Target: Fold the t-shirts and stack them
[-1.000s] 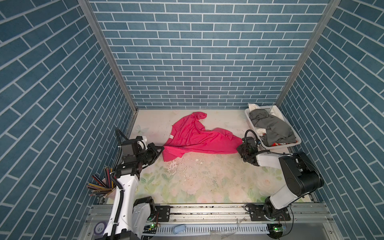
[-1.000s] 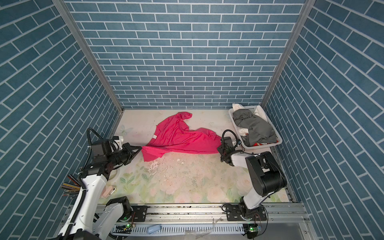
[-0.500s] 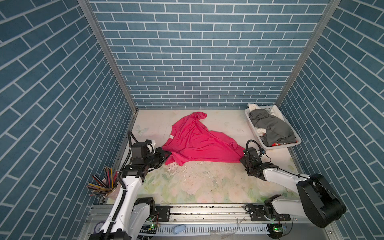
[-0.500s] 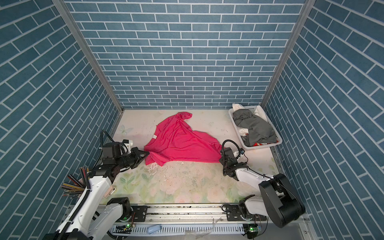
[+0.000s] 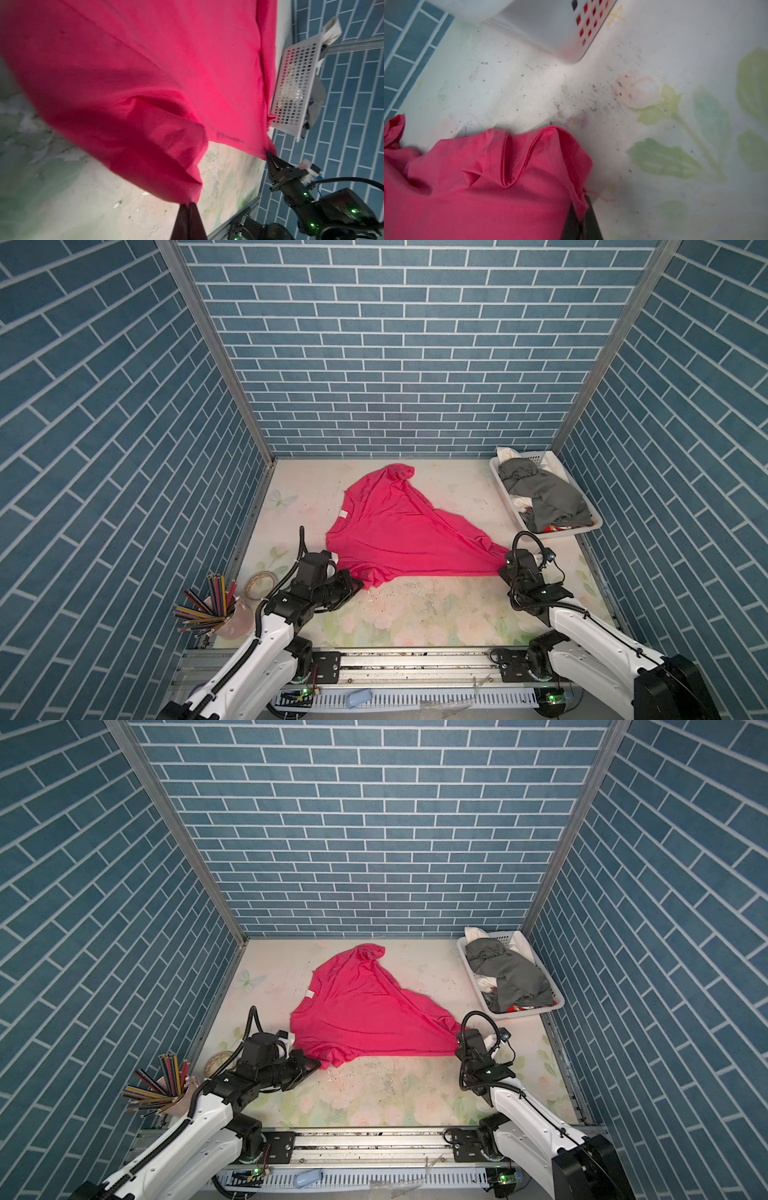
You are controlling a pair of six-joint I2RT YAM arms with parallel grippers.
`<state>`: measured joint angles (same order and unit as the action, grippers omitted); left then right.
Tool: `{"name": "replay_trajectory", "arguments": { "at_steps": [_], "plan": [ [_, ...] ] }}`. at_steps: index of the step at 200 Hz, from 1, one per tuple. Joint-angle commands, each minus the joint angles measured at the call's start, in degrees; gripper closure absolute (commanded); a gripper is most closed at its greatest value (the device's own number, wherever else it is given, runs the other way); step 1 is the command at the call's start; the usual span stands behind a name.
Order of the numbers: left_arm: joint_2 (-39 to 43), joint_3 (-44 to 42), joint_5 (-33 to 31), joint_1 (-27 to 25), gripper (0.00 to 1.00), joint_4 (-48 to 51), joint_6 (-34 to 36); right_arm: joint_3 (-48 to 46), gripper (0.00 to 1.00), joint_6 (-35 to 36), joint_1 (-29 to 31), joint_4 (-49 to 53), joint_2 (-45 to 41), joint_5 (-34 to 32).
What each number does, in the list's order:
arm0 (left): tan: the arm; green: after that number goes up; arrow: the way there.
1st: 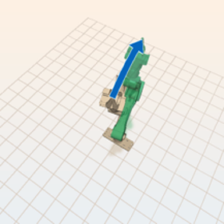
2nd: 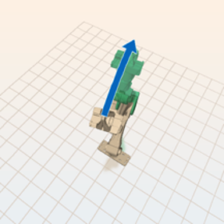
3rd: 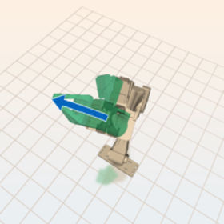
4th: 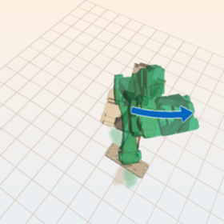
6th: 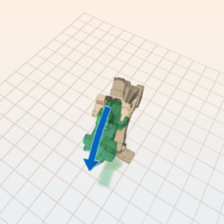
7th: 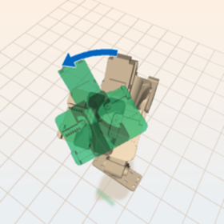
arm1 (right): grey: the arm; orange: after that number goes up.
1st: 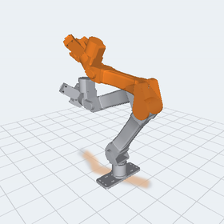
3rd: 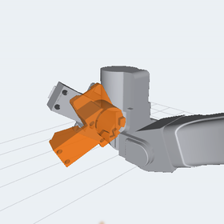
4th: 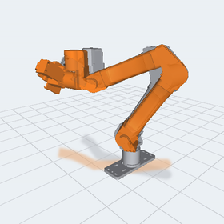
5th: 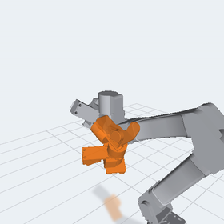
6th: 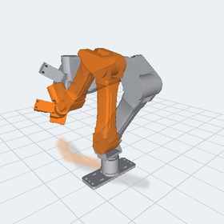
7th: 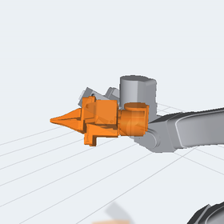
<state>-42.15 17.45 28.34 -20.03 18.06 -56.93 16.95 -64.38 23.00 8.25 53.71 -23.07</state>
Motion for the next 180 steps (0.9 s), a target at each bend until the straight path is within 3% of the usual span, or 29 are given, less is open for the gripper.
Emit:
{"name": "replay_trajectory", "arguments": {
  "at_steps": [1, 13, 17, 38, 71, 111, 142, 180],
  "plan": [
    [-1.1, 3.6, -7.1, -0.2, 0.54, 5.0, 4.5, 0.5, 1.0, 4.7, -1.0, -3.0, 2.9, 0.3],
    [-3.3, 8.5, -12.1, -0.2, 0.16, 8.0, 8.2, 1.3, 1.0, 5.3, -1.1, -4.4, 5.5, 0.9],
    [-4.3, 10.4, -14.0, -0.2, 0.12, 9.0, 9.6, 1.6, 1.0, 5.4, -1.2, -4.7, 6.4, 1.2],
    [-11.3, 17.5, -20.7, 0.9, 0.12, 10.9, 14.4, 3.1, 1.0, 6.4, -1.2, -6.7, 9.9, 3.3],
    [-23.9, 21.0, -14.1, 3.5, 0.12, -0.9, 13.1, 5.0, 1.0, 9.7, -1.2, -8.9, 13.1, 6.4],
    [-37.2, 23.8, -10.5, 4.3, 0.12, -8.8, 10.8, 5.6, 0.96, 12.4, -1.2, -9.4, 13.7, 8.7],
    [-42.6, 26.1, -11.1, 5.7, 0.12, -10.4, 11.1, 6.7, 0.73, 15.9, -1.2, -5.9, 12.5, 13.1],
    [-50.0, 27.3, -9.4, 8.5, 0.12, -12.9, 11.3, 11.0, 0.43, 24.2, -0.9, -1.6, 3.0, 15.3]
  ]
}}
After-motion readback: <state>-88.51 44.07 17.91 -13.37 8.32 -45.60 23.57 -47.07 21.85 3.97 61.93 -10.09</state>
